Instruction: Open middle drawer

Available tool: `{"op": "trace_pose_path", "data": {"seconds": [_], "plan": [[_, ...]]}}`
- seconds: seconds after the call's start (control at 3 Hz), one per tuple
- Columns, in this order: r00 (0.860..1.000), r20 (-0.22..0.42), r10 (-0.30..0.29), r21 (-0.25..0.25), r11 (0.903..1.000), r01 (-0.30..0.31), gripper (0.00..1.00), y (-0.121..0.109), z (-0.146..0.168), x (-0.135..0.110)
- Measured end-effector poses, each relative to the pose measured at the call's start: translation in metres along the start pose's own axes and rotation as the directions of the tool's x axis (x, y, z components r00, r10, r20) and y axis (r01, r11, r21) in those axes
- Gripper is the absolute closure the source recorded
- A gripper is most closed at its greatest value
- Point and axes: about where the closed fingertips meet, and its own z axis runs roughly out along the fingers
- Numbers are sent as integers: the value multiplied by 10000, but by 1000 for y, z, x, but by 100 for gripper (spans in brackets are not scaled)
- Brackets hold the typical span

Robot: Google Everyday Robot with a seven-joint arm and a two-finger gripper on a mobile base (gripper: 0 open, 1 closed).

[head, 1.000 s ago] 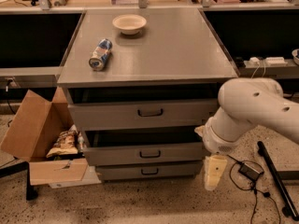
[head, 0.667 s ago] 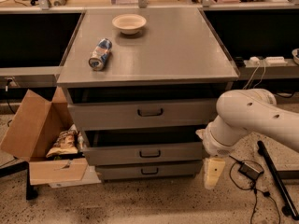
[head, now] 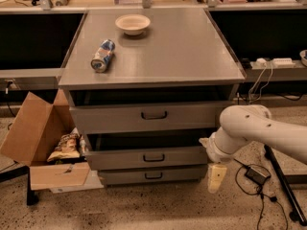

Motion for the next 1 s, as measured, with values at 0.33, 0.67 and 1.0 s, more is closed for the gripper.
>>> {"op": "trace_pose_path", "data": {"seconds": [0.33,0.67,1.0], "plan": [[9996,206,-170,-159,9997,174,0,-15,30,11],[9984,404,-402,-374,9984,417,0,-30,57,20],[9963,524,-686,-632,9954,718,0,-51,89,28]]}}
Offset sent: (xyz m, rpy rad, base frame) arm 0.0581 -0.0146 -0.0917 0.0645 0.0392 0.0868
